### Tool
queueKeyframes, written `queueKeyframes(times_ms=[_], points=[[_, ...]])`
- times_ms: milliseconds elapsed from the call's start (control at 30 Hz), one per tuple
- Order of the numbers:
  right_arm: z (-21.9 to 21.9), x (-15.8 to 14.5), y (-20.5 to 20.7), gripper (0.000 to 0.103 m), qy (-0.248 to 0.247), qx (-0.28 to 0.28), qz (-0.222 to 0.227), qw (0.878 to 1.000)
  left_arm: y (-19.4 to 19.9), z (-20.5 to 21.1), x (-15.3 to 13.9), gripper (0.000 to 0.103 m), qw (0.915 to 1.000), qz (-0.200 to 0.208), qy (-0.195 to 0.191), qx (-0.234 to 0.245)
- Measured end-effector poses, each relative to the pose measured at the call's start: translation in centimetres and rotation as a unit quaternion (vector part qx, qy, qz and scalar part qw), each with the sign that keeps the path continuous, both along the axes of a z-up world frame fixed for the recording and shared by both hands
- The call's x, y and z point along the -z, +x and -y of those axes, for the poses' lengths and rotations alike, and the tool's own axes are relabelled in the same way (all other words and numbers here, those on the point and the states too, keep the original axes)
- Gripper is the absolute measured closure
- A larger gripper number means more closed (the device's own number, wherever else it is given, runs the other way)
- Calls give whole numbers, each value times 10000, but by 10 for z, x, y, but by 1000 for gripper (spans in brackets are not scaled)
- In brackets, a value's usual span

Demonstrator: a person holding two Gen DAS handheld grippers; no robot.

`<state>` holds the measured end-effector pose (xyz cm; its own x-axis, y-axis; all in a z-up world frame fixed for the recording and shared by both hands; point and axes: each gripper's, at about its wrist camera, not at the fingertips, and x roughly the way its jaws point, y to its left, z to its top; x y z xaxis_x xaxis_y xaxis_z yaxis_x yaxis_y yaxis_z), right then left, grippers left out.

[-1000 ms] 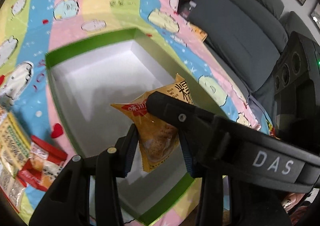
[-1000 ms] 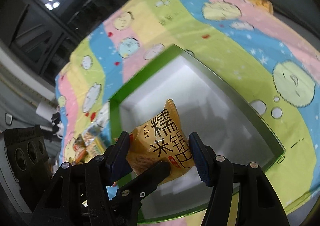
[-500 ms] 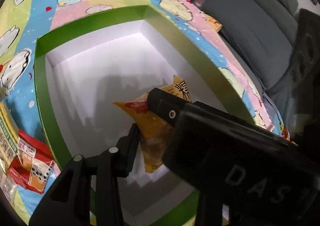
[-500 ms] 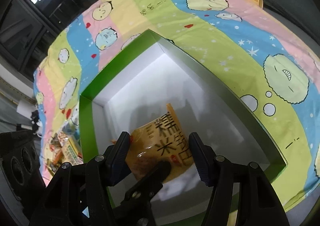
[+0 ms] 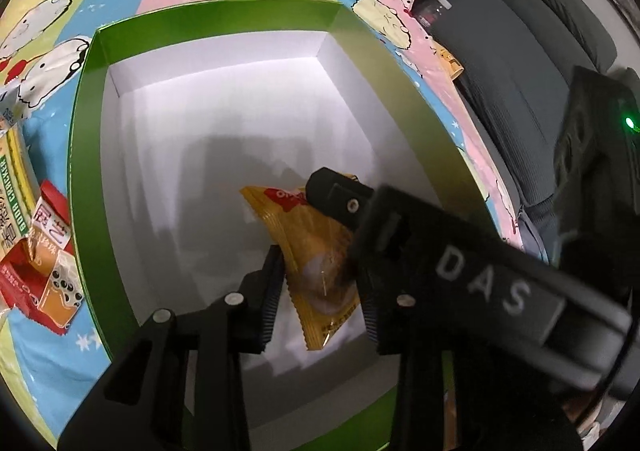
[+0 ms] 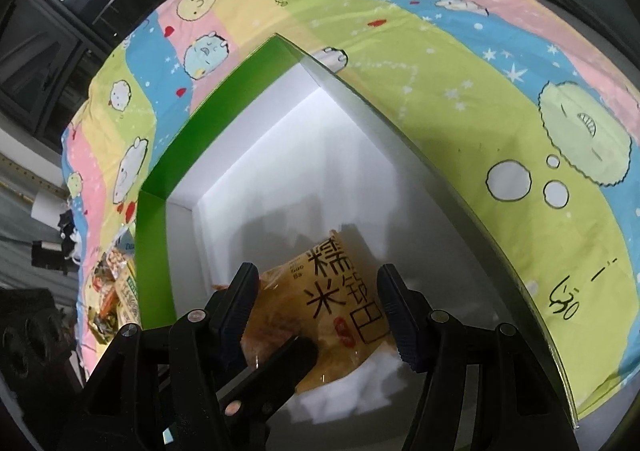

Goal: Organize snacks
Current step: 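Open the right gripper to drop the yellow bag into the box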

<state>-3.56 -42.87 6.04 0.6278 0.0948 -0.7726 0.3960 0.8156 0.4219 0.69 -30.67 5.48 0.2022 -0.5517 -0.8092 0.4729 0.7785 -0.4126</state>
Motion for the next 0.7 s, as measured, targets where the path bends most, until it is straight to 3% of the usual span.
queueKeyframes(times_ms=[300, 433, 533, 600, 700], points=[[-5, 1, 2, 39, -29, -117, 4, 9999, -4, 0, -1, 66, 9999, 79, 86, -51], [-6, -6, -2, 38, -131, -62, 40, 9999, -7, -6, -17, 67, 9997, 228, 42, -30], [-12, -23, -12, 31, -275, -71, 333, 9990, -16, -27, -42, 55, 9981, 570, -225, -54], [-19, -35, -19, 26, -253, -145, 630, 9976, -24, -43, -58, 39, 9959, 850, -284, -73], [-37, -55, -28, 23, -347, -348, 1043, 9933, -37, -76, -81, 23, 9901, 1305, -448, -264]])
